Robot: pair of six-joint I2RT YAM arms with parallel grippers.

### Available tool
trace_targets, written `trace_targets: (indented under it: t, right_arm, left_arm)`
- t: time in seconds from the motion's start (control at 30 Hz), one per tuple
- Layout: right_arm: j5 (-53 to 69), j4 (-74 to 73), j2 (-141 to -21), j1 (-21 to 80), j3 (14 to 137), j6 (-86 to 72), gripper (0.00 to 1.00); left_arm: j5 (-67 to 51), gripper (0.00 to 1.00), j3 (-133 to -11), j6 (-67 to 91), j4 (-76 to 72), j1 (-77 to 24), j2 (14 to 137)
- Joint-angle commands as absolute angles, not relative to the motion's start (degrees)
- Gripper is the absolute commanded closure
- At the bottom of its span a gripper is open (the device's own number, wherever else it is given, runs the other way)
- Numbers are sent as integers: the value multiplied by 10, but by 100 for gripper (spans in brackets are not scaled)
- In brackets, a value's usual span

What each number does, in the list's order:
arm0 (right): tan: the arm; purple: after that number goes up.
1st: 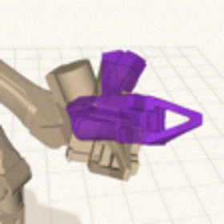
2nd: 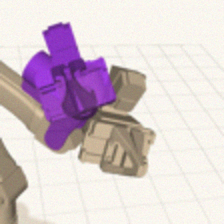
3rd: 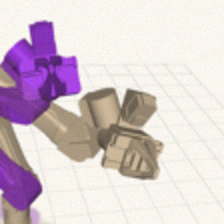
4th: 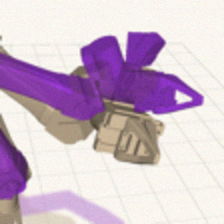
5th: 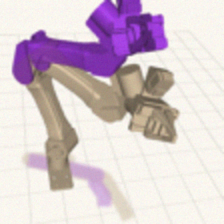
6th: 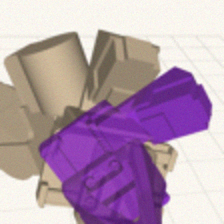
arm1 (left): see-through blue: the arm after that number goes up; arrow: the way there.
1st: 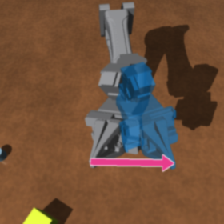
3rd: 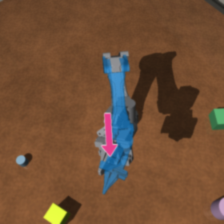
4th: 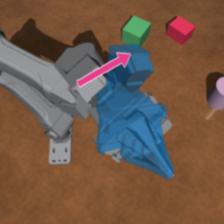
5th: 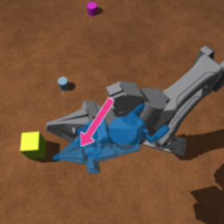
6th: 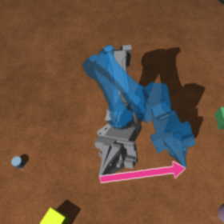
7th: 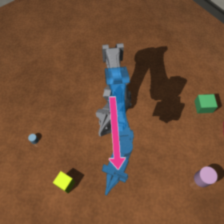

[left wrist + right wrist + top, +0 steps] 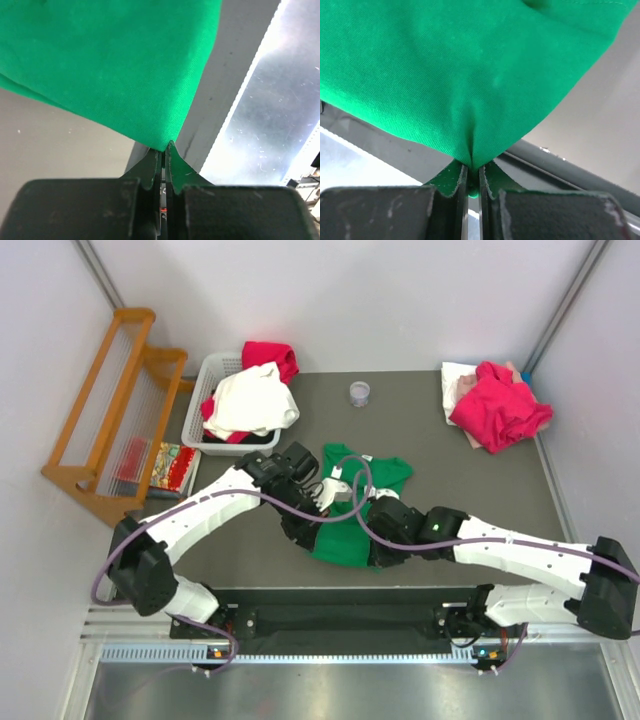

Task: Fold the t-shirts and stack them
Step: Fold the tshirt

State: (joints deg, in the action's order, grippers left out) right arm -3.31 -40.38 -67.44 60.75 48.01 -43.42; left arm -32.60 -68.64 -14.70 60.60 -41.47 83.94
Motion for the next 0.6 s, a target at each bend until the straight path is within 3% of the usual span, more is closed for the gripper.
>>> trace_targets:
  t: [0.0, 0.3, 0.57]
  right_arm:
    - [-74, -453, -646, 618, 500, -459, 100]
    - [-152, -448, -682, 543, 592, -391, 100]
    - [-130, -385, -715, 447, 601, -337, 100]
  left_arm:
    - [-340, 100, -699, -154, 642, -418, 809]
    - [-271, 100, -798, -123, 570, -414, 869]
    - [-249, 100, -972, -140, 554, -360, 1033]
